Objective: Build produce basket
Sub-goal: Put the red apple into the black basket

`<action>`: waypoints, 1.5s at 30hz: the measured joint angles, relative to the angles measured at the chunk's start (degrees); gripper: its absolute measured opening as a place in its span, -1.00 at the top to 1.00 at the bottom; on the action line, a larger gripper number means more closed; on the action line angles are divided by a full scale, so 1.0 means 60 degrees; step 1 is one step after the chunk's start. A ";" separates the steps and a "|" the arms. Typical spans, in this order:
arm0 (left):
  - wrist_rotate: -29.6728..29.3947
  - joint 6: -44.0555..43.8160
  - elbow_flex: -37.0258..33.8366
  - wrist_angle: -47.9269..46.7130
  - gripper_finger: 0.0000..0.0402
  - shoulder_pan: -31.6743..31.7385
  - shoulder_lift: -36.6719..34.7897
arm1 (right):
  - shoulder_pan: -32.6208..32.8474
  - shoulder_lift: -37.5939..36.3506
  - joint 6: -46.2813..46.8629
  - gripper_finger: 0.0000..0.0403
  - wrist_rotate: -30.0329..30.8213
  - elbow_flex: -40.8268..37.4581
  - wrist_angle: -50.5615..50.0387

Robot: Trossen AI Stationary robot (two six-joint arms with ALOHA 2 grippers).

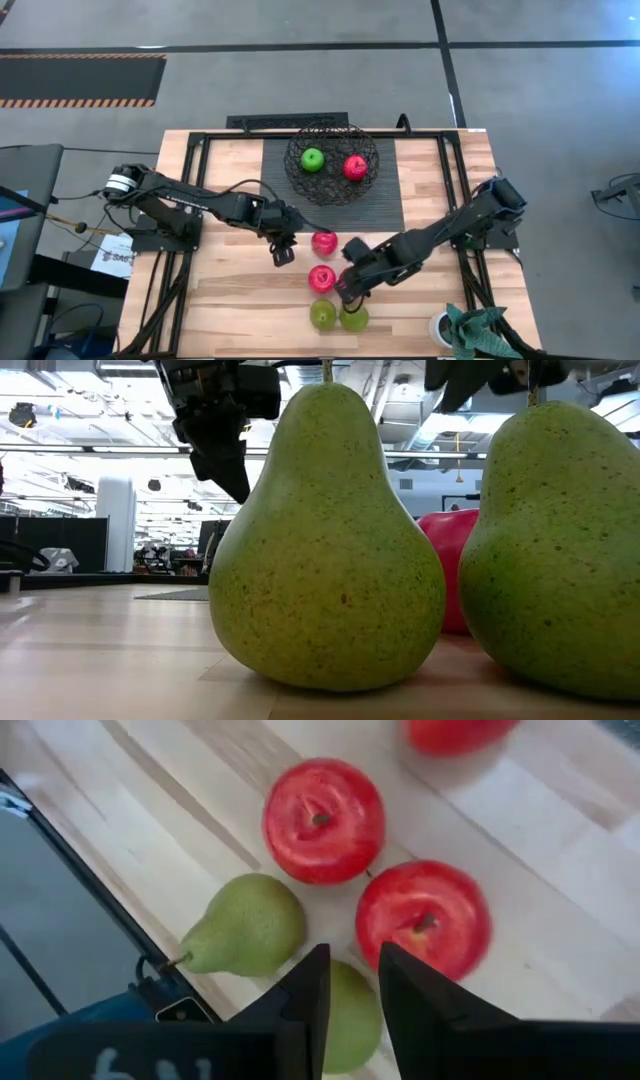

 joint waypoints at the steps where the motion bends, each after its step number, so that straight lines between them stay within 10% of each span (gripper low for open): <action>1: 0.0036 0.0118 0.0000 -0.0007 0.61 0.0000 0.0000 | -0.0036 0.0104 -0.0001 0.46 -0.0124 0.0000 0.0116; 45: 0.0295 0.1330 0.0004 -0.0244 0.61 -0.0007 0.0000 | -0.0673 0.1230 0.1908 0.46 -0.0960 0.0004 -0.0917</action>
